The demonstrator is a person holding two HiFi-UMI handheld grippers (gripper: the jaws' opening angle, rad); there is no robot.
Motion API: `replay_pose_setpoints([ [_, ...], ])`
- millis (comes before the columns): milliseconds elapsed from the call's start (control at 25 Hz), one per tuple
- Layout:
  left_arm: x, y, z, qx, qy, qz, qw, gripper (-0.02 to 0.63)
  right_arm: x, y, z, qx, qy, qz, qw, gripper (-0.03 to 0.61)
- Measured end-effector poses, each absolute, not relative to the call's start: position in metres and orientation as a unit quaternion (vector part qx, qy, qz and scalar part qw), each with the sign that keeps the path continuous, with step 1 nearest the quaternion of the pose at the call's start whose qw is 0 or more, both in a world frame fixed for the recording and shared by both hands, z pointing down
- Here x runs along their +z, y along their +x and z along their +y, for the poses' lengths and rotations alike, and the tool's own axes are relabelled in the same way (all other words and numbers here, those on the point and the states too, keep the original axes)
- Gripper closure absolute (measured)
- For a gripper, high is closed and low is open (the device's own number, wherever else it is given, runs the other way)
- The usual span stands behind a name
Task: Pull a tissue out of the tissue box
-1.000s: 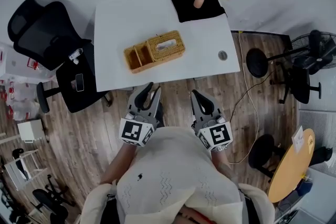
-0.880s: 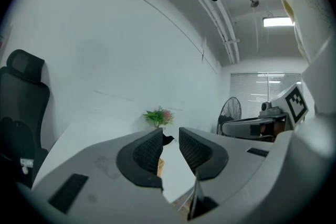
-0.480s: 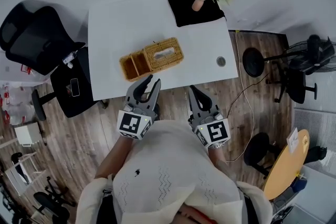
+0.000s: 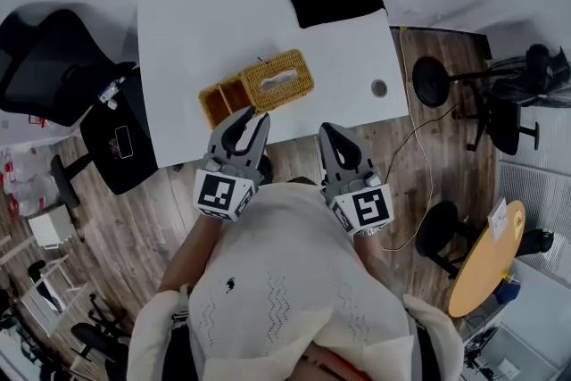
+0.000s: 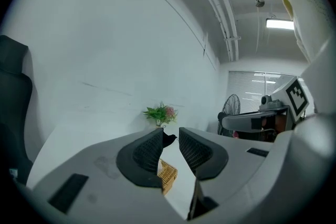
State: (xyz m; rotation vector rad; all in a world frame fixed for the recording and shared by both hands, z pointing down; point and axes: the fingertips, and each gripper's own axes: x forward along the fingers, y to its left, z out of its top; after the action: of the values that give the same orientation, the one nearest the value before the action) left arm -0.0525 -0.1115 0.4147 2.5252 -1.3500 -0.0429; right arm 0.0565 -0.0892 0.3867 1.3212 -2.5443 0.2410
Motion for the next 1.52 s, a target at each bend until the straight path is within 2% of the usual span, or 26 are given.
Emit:
replay_pose_setpoints([
  [1240,0.445,-0.064,-0.131,0.025,0.881,-0.453,0.136,0.518,0.389,0.044,-0.107,0.079,0.465,-0.872,0.132,0.578],
  [1520,0.464,-0.055,-0.138,0.068,0.879,-0.45,0.147,0.518,0.391,0.055,-0.113,0.087,0.474,-0.865,0.137,0.578],
])
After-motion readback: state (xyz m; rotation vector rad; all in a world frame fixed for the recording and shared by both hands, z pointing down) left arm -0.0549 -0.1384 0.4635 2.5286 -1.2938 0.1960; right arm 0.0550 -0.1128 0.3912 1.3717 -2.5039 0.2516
